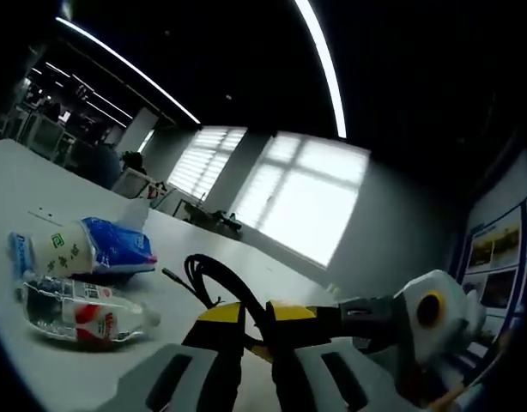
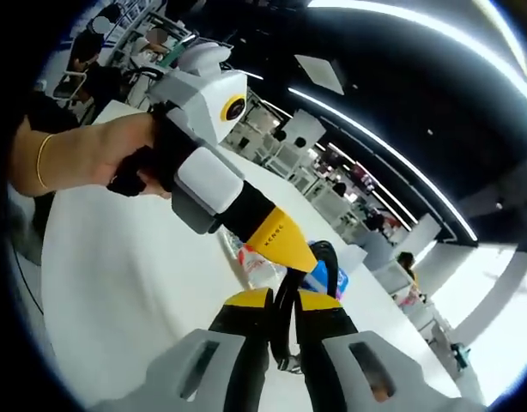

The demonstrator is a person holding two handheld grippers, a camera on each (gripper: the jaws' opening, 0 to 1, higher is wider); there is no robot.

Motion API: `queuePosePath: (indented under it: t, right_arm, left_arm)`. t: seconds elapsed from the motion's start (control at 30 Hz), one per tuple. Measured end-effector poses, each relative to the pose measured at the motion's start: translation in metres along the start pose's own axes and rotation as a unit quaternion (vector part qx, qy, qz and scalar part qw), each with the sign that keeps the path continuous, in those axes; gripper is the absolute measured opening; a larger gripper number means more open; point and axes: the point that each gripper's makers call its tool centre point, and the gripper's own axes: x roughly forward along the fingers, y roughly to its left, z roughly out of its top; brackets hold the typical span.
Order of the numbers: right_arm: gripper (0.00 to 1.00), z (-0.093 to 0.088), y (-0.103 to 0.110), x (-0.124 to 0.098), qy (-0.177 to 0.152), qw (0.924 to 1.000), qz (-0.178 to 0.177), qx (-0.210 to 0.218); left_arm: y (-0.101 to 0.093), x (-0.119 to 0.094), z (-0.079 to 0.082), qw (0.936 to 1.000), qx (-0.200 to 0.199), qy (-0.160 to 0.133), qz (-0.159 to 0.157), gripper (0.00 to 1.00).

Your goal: Arrange the tabletop items into an orderly group along one side of the table until the central work area is clear of visible clutter.

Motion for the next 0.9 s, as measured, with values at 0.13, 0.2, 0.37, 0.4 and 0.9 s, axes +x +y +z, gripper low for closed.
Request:
queuePosePath:
  t: [0.13,0.2,0.37,0.4,0.9]
  right_arm:
    - [0.08,0.001,0.003,-0.004,0.004,1.0,0.003,-0.005]
    - [0.08,0.002,0.004,-0.005,0.004,1.0,0.005,-0.005]
    - [0.08,-0.001,0.013,-0.008,0.01,0.9998,0.014,-0.007]
    - [0.08,-0.001,0.014,-0.008,0.012,0.9998,0.015,-0.007]
    - [0.08,-0.005,0.028,-0.017,0.023,0.9992,0.029,-0.014]
  left_arm:
    - [-0.003,-0.004,-0.003,1.0,0.004,0.002,0.002,0.08]
    - [-0.004,-0.006,-0.004,1.0,0.002,0.001,0.002,0.08]
    - [-0.003,-0.011,-0.01,0.9999,-0.001,0.008,0.009,0.08]
    - [-0.004,-0.011,-0.011,0.9999,-0.001,0.009,0.009,0.08]
    - [-0.009,-0.02,-0.023,0.9997,-0.013,0.013,0.016,0.08]
